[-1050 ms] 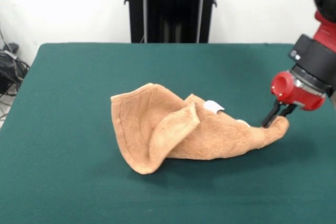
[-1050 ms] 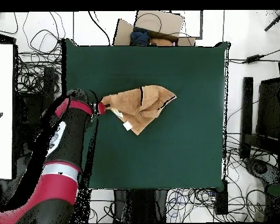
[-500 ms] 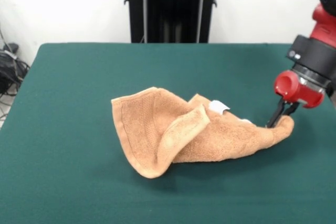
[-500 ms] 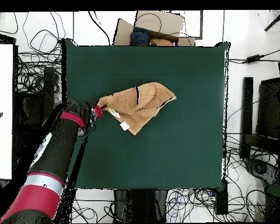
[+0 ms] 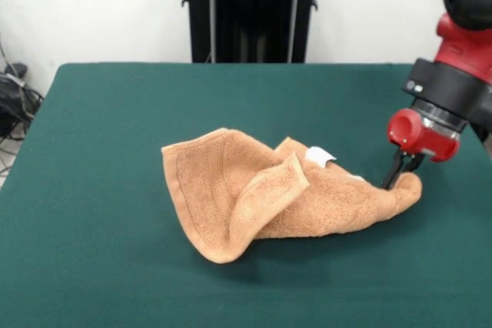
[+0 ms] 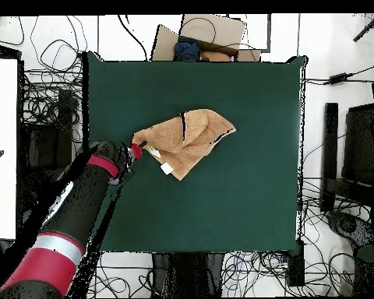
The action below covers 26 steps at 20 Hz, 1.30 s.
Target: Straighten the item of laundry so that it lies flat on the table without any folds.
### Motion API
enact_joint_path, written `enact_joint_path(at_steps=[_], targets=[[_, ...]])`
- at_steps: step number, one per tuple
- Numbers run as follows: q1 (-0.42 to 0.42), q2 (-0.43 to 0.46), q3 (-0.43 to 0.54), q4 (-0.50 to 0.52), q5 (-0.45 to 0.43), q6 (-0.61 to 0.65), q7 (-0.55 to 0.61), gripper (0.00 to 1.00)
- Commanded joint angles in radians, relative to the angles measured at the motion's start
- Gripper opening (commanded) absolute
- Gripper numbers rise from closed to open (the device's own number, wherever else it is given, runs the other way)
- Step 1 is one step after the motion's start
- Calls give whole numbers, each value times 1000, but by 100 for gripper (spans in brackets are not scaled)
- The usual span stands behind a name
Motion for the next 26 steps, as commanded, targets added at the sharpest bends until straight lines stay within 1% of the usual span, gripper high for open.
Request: enact_joint_path(at_steps=[1,3,7,8,14,16,24,26], targets=[[23,63,-15,98,103,-72,344,0],[37,73,-30,98,126,-78,347,0],[47,82,-36,81,193,-25,343,0],[38,84,-31,77,212,-18,336,0],[-9,53,0,48,266,75,230,0],[-9,45,-7,29,277,108,207,0],[48,67,-83,-17,313,190,213,0],[56,69,-90,-38,320,245,203,0]])
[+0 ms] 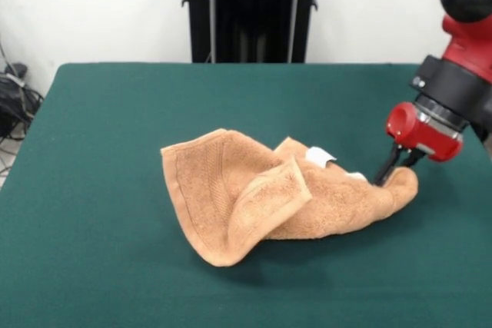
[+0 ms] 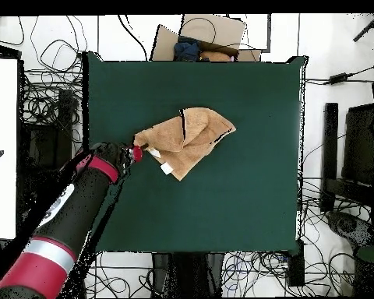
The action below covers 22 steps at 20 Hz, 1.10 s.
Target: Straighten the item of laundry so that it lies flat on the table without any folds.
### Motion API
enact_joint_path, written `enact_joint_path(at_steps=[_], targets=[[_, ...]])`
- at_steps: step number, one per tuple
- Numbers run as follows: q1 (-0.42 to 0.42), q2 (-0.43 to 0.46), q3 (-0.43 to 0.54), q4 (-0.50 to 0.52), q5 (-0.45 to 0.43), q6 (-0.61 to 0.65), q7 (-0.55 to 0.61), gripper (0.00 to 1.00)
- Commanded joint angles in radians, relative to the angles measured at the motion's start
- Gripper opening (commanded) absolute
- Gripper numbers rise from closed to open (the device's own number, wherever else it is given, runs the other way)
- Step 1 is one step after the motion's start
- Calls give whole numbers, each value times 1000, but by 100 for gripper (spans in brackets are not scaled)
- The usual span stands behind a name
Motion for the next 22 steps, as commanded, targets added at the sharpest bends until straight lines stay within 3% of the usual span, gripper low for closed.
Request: enact_joint_path(at_steps=[1,22], targets=[[25,28,9,-53,67,198,201,0],[47,121,-49,-333,70,538,201,0]])
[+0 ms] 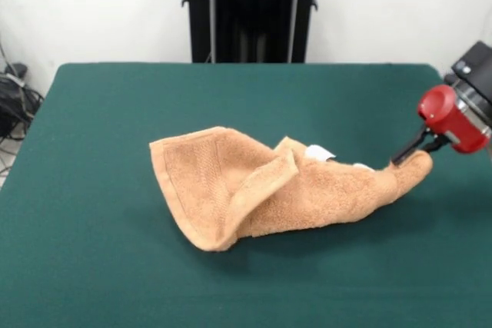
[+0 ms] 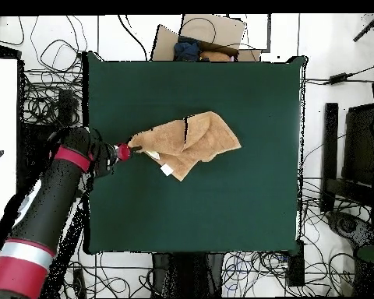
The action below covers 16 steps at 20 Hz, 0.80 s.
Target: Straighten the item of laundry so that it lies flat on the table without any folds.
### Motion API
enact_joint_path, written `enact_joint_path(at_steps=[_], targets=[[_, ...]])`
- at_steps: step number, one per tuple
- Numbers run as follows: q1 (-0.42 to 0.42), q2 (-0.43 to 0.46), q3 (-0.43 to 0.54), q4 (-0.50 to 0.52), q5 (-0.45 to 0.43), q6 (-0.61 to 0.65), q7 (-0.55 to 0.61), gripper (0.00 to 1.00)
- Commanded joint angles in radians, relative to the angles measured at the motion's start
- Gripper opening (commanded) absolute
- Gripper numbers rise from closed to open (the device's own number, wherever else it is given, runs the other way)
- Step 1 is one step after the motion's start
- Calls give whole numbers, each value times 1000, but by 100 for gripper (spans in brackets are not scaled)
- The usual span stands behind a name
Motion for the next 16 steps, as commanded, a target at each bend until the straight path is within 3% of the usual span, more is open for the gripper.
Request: enact_joint_path(at_steps=[1,16], targets=[[-4,51,31,-124,42,141,202,0],[1,103,18,-218,41,203,238,0]])
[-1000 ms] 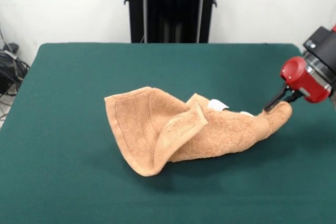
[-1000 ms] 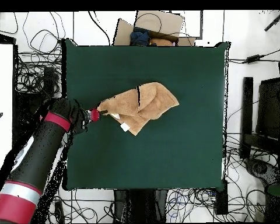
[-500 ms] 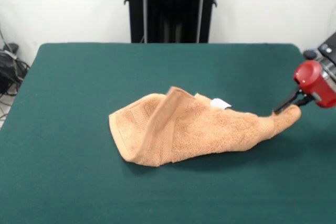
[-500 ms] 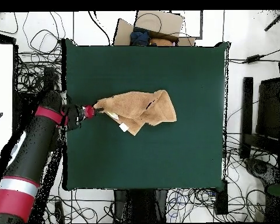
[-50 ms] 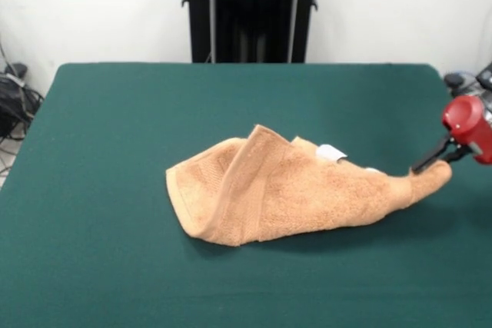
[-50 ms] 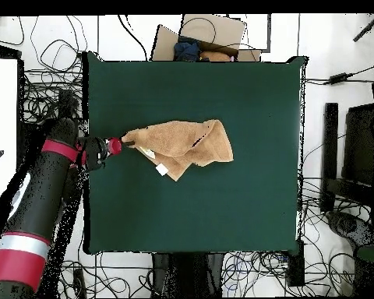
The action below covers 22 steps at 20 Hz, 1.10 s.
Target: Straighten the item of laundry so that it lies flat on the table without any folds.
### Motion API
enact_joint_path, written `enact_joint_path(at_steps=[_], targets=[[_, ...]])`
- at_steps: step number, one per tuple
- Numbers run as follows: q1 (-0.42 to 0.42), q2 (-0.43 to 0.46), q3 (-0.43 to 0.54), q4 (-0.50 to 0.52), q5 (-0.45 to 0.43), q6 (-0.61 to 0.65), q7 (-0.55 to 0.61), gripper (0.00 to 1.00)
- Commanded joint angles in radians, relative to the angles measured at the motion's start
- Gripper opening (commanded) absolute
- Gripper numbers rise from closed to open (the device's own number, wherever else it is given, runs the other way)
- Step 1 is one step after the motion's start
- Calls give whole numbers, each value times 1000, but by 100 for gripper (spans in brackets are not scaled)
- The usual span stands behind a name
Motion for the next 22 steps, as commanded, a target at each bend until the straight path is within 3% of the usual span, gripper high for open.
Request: enact_joint_path(at_steps=[1,16,20,22], targets=[[2,35,40,-63,42,81,240,0],[-23,28,74,-78,71,200,208,0],[-64,7,117,-91,90,266,119,0],[-96,21,131,-156,105,359,58,0]])
